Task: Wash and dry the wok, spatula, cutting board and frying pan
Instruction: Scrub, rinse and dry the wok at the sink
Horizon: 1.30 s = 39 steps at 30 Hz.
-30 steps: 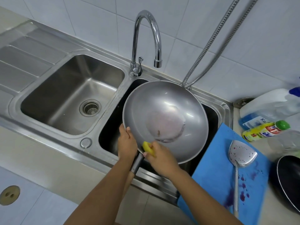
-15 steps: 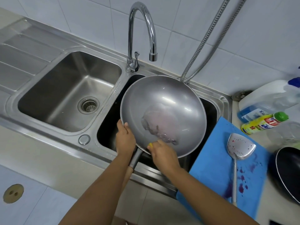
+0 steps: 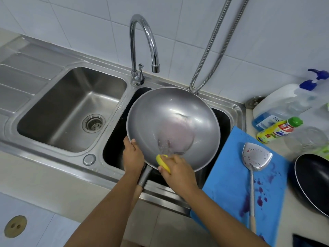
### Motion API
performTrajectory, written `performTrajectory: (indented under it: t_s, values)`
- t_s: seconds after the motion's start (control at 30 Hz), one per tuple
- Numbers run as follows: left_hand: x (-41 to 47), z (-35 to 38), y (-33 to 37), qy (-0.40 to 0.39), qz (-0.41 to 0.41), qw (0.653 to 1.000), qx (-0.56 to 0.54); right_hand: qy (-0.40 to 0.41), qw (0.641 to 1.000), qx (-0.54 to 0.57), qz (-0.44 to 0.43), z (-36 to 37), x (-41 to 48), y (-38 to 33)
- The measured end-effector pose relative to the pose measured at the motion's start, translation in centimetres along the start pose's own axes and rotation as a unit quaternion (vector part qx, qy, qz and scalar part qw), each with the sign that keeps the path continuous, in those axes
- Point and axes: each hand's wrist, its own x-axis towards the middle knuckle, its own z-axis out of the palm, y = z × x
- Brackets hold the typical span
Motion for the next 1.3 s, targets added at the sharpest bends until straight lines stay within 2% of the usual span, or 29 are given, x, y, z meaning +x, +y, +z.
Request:
performTrajectory:
  t_s: [0.2, 0.33, 0.4, 0.5, 0.6, 0.73, 0.87, 1.17, 1.3]
  values:
    - [0.0, -0.2, -0.1, 0.002, 0.010, 1.000, 0.008, 0.075, 0.987, 0.095, 0.102, -2.7, 1.8, 3.0]
    - [0.5, -0.2, -0.4, 0.014, 0.014, 1.000, 0.019, 0.134, 0.939, 0.230, 0.218, -6.9, 4.1, 5.4]
    - [0.4, -0.1, -0.6, 0.015, 0.010, 1.000, 0.023, 0.180, 0.916, 0.255, 0.251, -9.0, 5.0, 7.2]
    - [0.4, 0.2, -0.9, 0.020, 0.017, 0.999, 0.023, 0.238, 0.908, 0.218, 0.268, -11.8, 6.3, 10.5]
    - [0.3, 0.3, -0.8, 0.020, 0.020, 0.999, 0.017, 0.256, 0.922, 0.132, 0.258, -14.0, 7.4, 14.1]
    - [0.2, 0.4, -0.6, 0.023, 0.022, 0.999, 0.011, 0.215, 0.949, -0.037, 0.229, -15.9, 8.7, 19.0]
    - [0.3, 0.4, -0.8, 0.022, 0.017, 1.000, 0.009, 0.157, 0.943, -0.146, 0.255, -15.8, 9.1, 22.3]
    - [0.3, 0.5, -0.8, 0.023, 0.014, 1.000, 0.002, 0.120, 0.929, -0.127, 0.326, -14.8, 9.3, 21.0]
    - [0.1, 0.4, -0.7, 0.021, 0.019, 1.000, 0.001, 0.146, 0.932, -0.128, 0.306, -14.0, 9.0, 20.2]
